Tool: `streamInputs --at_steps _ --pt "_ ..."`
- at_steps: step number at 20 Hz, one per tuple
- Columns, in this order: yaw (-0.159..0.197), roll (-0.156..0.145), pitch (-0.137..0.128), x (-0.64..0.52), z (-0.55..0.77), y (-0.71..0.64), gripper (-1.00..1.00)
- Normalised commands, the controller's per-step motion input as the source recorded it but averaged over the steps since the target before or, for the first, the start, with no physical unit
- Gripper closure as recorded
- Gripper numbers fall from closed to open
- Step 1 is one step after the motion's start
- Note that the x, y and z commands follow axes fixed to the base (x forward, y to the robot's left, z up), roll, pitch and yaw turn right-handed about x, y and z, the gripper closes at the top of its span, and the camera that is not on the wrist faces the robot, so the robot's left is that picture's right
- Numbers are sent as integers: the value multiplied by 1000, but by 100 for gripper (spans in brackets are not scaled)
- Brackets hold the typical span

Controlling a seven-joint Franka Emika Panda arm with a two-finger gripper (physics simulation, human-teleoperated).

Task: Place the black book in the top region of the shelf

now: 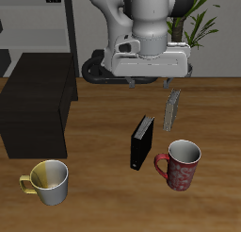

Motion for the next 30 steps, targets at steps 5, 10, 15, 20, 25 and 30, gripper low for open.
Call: streamInputs --at_steps 5,10,15,20,25,30 --pt "-28 19 13 89 -235 -9 -100" --pt "-21 27 -31 10 -240 -105 -100" --pt "-2 -11 3 63 -331 -104 -100" --pt "-8 -7 29 77 -361 -82 -100" --pt "-17 -2 11 61 -250 -24 -100" --pt "-22 0 16 55 -269 -44 -100"
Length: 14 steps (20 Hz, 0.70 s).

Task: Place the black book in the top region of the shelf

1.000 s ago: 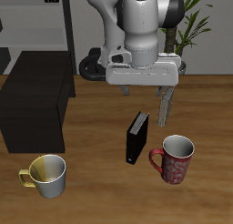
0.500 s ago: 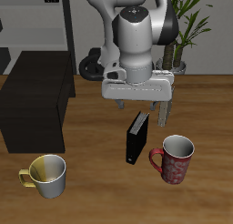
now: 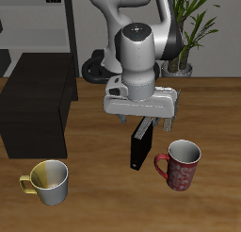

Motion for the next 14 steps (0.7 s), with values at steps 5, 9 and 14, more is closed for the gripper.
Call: streamInputs --at_steps 5,9,14 --pt "-1 -1 15 55 -298 57 -100" --pt "-7 5 30 49 -226 23 -100" --pt "-49 0 18 41 -207 -72 100"
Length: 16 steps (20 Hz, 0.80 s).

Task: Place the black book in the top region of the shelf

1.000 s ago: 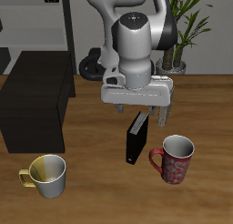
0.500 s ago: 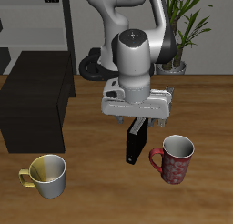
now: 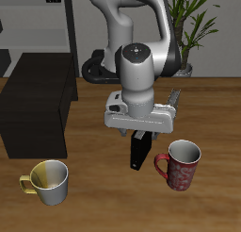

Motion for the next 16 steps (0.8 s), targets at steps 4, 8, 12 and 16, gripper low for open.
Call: streamInputs --at_steps 4,8,12,16 --pt "11 -3 26 8 -112 -22 100" --pt "-5 -1 17 -32 -17 -31 100" --pt "52 -13 -6 -45 49 36 100" --pt "26 -11 -36 -121 356 4 100"
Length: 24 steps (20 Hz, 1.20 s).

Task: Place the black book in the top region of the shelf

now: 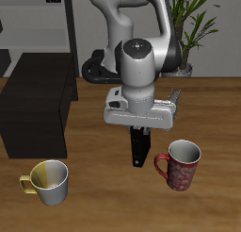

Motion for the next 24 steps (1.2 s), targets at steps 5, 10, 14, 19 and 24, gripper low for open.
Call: streamInputs --at_steps 5,10,14,19,24 --pt "32 -27 -62 -176 587 -101 100" --pt "23 -40 -58 -150 651 -231 100" --pt "36 -68 -27 -174 497 -276 100" --pt "55 -38 -22 -223 351 -194 100" --pt "59 -23 -13 -229 322 -126 100"
